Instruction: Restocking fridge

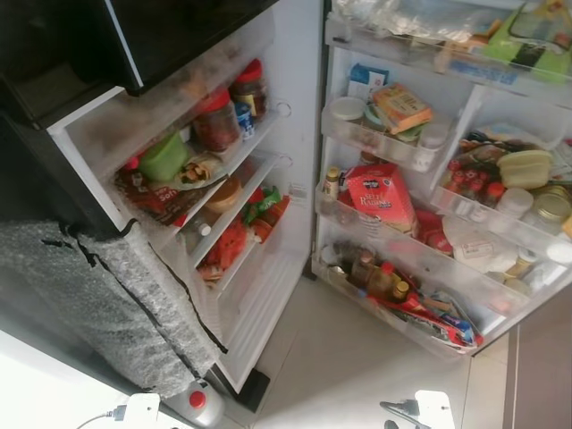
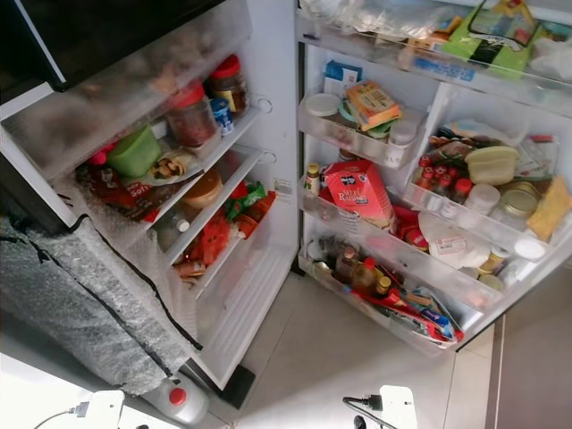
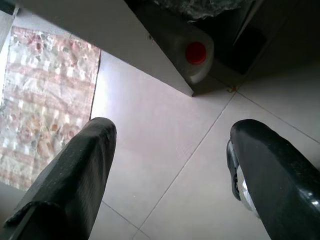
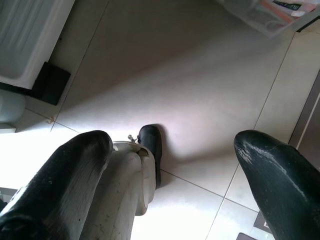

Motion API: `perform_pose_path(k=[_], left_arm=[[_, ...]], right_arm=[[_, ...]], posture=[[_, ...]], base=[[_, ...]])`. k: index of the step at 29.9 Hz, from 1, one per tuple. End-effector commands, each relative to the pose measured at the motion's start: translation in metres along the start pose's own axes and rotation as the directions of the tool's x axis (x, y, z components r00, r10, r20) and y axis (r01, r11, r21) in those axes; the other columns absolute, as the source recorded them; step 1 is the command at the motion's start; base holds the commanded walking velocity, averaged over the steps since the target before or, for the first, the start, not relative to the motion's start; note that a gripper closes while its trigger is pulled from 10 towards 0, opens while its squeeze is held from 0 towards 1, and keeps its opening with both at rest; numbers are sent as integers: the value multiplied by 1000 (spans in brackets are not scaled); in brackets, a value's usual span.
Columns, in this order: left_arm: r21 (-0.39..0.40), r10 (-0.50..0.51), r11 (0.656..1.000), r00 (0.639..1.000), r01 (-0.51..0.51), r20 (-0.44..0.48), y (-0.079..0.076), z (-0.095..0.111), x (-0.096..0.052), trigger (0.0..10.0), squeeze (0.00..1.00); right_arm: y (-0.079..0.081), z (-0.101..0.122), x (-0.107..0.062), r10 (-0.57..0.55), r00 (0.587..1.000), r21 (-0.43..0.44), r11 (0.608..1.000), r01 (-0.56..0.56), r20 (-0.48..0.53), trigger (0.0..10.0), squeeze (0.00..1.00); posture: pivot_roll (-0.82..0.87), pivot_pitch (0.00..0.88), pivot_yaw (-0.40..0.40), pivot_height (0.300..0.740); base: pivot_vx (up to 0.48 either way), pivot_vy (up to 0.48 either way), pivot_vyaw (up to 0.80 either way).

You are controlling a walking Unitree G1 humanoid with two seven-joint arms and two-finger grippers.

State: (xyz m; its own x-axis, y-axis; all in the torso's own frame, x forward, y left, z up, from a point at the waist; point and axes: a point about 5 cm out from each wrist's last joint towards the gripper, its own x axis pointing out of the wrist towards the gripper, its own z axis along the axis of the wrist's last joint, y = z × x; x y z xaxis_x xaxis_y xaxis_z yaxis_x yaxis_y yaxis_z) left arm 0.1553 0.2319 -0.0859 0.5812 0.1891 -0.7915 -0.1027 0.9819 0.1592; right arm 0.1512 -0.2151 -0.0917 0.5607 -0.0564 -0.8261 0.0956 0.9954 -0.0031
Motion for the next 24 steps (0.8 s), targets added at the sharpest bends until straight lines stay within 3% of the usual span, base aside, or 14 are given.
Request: perform_pose_path(k=[1,22,24], left_arm=[[5,15,1000,999,-15,-52,11,-16,-5,10000,0],[19,-4,1000,999,5,-54,1,-14,-3,10000,0],[19,-5,1000,998,6,-56,4,-15,-4,10000,0]], right_arm=[[0,-6,-1,0,1000,8,1000,0,-20,10000,0],[-1,-7,-1,-32,999,35,999,33,-16,10000,0],[-1,-7,-2,-31,999,34,999,31,-18,10000,0]], posture=[[-77,58,91,740],[-88,46,95,740],[-93,51,95,740]], base=[[0,0,0],[0,0,0],[-403,0,0]])
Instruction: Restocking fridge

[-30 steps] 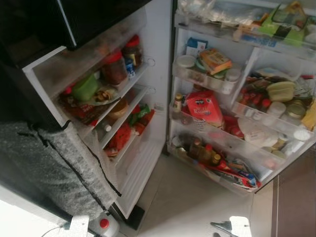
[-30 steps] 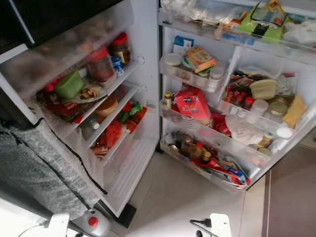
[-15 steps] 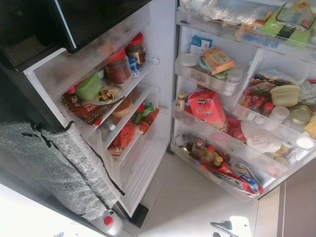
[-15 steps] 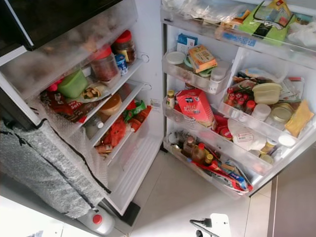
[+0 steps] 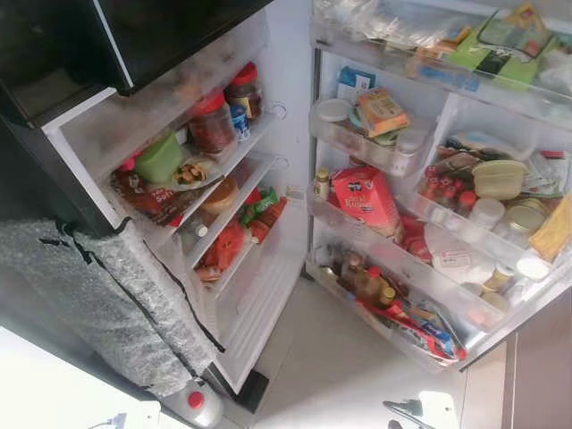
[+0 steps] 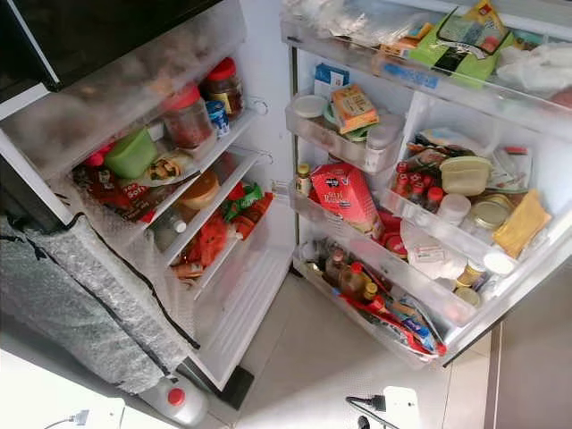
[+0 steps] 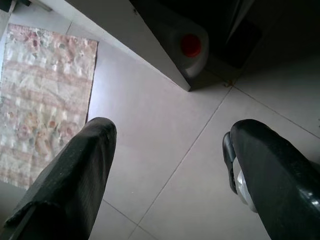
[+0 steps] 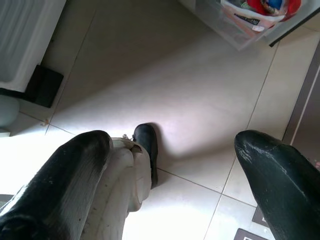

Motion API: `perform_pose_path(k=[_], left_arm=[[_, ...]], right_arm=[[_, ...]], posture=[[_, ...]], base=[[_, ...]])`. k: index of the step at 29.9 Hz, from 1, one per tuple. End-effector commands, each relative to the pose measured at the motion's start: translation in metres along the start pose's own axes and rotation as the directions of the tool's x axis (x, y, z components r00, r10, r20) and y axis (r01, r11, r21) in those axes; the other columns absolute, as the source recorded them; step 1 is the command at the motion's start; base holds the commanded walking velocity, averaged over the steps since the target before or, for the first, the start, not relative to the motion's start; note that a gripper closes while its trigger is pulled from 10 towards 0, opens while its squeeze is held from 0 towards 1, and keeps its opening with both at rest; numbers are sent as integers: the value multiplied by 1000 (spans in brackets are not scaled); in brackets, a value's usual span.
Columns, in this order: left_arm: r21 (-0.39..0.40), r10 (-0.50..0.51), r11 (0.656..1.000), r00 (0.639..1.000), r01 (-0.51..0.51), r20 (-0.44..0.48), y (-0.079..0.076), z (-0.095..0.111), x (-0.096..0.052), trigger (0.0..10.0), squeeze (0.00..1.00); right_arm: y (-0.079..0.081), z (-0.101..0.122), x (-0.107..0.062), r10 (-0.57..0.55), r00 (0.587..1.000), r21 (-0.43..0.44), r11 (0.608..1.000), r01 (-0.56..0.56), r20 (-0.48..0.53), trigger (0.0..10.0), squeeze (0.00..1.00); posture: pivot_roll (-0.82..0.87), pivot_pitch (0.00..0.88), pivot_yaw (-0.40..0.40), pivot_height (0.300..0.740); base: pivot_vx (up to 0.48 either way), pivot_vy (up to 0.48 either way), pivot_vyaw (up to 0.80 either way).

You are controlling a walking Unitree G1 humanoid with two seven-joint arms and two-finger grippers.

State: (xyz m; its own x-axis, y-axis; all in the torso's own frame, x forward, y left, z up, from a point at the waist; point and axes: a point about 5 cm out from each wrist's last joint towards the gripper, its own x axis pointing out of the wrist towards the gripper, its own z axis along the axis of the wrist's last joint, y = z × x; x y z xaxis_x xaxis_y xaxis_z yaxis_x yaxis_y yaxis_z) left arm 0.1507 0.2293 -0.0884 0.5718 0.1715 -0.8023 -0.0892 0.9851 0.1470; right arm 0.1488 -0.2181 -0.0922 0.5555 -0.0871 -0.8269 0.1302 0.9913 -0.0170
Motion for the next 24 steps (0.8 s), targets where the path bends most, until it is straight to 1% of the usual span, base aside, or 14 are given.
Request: perform_pose_path(k=[1,4,10,16,19,21,24], left_arm=[[17,17,1000,999,-17,-46,10,-12,-3,10000,0],[24,25,999,998,-24,-59,13,-14,-4,10000,0],[17,21,1000,998,-20,-63,11,-15,-4,10000,0],[16,14,1000,998,-13,-60,8,-14,-3,10000,0],[14,12,1000,998,-11,-63,7,-15,-4,10000,0],[3,9,1000,998,-9,-58,7,-15,-4,10000,0],[8,10,1000,998,-9,-60,7,-14,-3,10000,0]], right_arm=[[2,-5,-1,1,1000,12,1000,-1,-16,10000,0],[2,-5,-1,4,1000,11,1000,-4,-16,10000,0],[2,-5,-1,6,1000,9,1000,-6,-15,10000,0],[2,-5,-1,8,1000,10,1000,-8,-15,10000,0],[2,-5,-1,10,1000,10,1000,-10,-16,10000,0],[2,-5,-1,10,1000,11,1000,-9,-16,10000,0],[2,-5,-1,11,1000,10,1000,-11,-15,10000,0]], posture=[[-93,51,95,740],[-89,56,93,740],[-88,57,93,740],[-89,58,93,740],[-89,57,92,740],[-89,58,93,740],[-88,58,92,740]], base=[[-285,0,0],[-95,0,0],[0,0,0],[-445,0,0],[0,0,0],[-469,0,0],[-480,0,0]])
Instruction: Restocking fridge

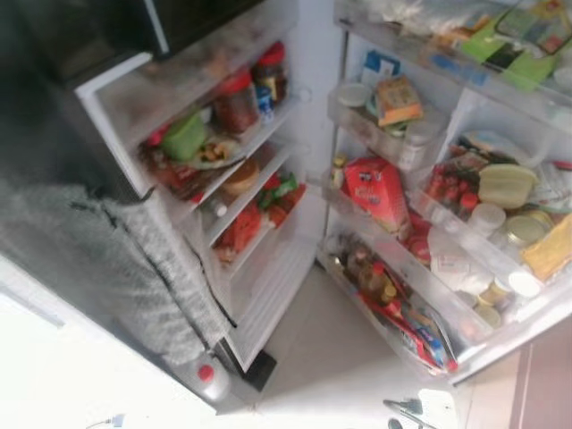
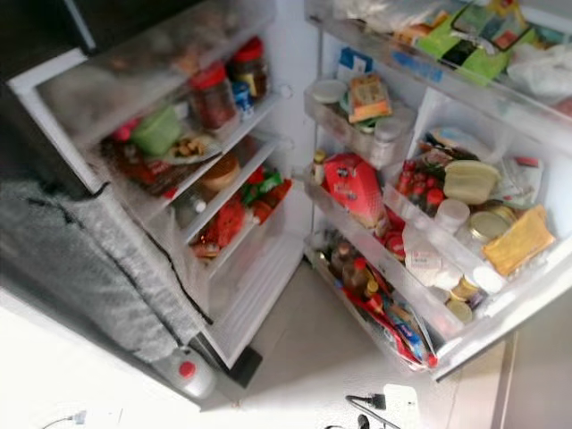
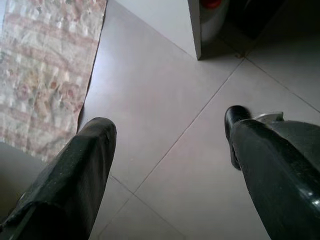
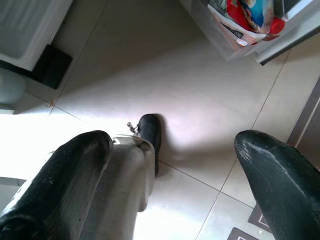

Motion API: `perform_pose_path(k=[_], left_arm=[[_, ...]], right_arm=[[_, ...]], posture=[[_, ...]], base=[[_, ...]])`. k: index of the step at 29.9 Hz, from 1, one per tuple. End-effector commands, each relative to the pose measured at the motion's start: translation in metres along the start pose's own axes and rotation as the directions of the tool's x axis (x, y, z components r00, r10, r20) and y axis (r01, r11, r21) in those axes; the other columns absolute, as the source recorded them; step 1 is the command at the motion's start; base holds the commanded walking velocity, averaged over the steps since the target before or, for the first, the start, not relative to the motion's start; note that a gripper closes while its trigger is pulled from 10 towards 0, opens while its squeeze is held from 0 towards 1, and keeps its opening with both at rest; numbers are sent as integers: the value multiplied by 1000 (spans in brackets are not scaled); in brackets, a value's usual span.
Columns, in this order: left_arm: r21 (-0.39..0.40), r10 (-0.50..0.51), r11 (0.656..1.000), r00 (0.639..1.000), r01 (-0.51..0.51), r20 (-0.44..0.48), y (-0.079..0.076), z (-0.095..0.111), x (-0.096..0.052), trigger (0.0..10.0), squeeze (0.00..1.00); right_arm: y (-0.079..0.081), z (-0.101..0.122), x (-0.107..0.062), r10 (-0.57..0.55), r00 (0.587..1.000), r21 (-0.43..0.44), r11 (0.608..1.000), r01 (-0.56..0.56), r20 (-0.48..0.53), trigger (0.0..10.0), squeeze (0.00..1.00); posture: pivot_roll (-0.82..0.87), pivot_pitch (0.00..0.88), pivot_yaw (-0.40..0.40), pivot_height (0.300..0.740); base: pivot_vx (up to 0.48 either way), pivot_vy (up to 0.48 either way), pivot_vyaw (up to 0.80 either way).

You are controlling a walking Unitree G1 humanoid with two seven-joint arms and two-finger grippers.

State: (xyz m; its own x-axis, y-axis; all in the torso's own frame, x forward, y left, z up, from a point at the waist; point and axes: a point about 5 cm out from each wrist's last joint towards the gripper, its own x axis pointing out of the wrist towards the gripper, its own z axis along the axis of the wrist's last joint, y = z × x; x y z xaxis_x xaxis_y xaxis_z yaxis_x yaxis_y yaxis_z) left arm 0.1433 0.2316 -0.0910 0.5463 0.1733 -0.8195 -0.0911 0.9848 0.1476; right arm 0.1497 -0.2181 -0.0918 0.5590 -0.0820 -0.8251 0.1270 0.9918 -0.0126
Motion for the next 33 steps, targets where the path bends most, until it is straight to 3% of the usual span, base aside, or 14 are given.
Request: perform_pose_path(k=[1,19,24,27,33], left_arm=[[9,9,1000,1000,-9,-29,5,-7,-2,10000,0],[23,12,1000,999,-11,-33,2,-6,-1,10000,0],[27,13,1000,999,-12,-34,2,-7,-1,10000,0],[35,14,999,999,-13,-35,3,-7,-1,10000,0],[40,20,999,999,-19,-31,5,-3,0,10000,0]], right_arm=[[2,-6,-1,6,1000,10,1000,-6,-18,10000,0],[2,-6,-1,0,1000,12,1000,1,-16,10000,0],[-3,-7,-2,-100,995,74,992,100,-4,10000,0],[-3,-9,-2,-121,993,155,980,121,-6,10000,0],[-2,-15,-2,-132,989,162,977,142,-74,10000,0]], posture=[[-88,58,92,740],[-88,56,93,740],[-95,48,98,740],[-99,45,100,740],[-109,36,99,740]], base=[[-480,0,0],[-15,0,0],[0,0,0],[0,0,0],[0,0,0]])
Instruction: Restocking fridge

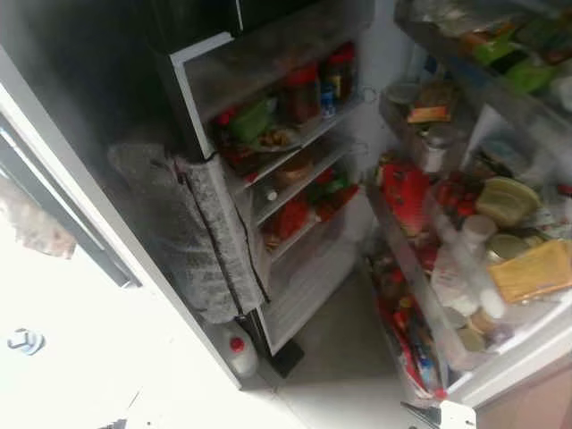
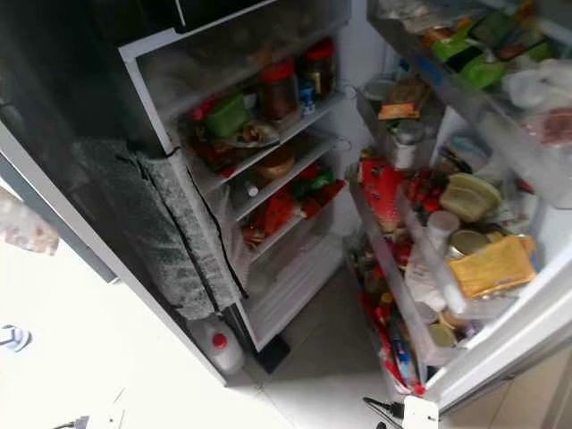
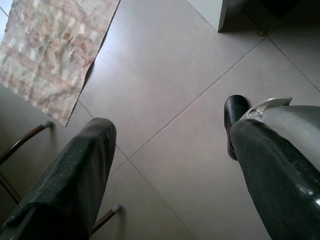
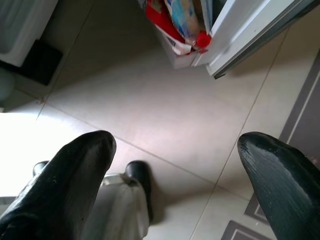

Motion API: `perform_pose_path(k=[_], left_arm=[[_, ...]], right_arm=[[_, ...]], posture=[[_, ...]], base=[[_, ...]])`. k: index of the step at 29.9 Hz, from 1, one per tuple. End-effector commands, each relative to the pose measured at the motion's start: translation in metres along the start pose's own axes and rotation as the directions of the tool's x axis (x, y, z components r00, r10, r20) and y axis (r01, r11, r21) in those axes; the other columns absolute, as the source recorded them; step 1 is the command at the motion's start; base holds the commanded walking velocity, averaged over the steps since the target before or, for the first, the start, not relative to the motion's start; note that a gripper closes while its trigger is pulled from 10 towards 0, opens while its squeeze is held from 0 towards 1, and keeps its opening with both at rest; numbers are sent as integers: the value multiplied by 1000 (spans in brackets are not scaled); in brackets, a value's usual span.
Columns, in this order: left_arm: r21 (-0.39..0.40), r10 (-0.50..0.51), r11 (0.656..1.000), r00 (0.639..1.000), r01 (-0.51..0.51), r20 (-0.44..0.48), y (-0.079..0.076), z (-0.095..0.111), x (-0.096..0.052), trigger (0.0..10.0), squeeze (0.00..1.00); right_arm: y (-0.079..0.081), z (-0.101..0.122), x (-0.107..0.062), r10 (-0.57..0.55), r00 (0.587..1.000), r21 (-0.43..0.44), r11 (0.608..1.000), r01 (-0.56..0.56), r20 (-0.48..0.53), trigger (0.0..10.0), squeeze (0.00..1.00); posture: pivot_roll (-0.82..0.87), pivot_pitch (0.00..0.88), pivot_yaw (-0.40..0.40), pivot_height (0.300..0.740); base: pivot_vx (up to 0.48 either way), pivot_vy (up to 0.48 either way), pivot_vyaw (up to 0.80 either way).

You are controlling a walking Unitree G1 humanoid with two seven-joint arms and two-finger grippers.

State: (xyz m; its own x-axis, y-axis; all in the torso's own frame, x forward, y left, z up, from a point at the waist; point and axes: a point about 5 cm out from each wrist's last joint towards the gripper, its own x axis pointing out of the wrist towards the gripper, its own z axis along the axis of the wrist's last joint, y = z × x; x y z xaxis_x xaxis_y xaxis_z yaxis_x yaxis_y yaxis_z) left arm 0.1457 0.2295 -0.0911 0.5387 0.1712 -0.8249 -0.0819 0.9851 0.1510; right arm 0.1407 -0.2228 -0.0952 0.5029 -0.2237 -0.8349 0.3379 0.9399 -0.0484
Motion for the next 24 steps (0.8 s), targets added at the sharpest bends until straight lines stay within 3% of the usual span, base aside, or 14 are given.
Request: perform_pose_path(k=[1,4,6,13,18,24], left_arm=[[31,21,999,1000,-21,-21,6,-5,-1,10000,0],[32,18,999,1000,-18,-18,6,-4,-1,10000,0],[32,17,999,1000,-16,-18,5,-4,-1,10000,0],[35,15,999,1000,-15,-18,5,-4,-1,10000,0],[36,15,999,1000,-14,-17,5,-5,-1,10000,0],[37,15,999,1000,-14,-17,5,-5,-1,10000,0]], right_arm=[[3,-8,-1,30,997,-52,998,-34,-73,10000,0],[0,-12,-1,-15,993,-84,996,5,-116,10000,0],[-2,-16,-2,-69,988,2,998,70,-142,10000,0],[-5,-21,-3,-188,967,130,969,211,-174,10000,0],[-7,-21,-4,-256,951,180,941,287,-175,10000,0],[-7,-21,-5,-270,946,193,933,303,-180,10000,0]], posture=[[-109,36,99,740],[-109,36,99,740],[-111,31,100,740],[-116,31,102,740],[-120,39,101,740],[-120,39,101,740]], base=[[0,0,0],[0,0,0],[0,0,0],[0,0,0],[0,0,0],[0,0,0]])
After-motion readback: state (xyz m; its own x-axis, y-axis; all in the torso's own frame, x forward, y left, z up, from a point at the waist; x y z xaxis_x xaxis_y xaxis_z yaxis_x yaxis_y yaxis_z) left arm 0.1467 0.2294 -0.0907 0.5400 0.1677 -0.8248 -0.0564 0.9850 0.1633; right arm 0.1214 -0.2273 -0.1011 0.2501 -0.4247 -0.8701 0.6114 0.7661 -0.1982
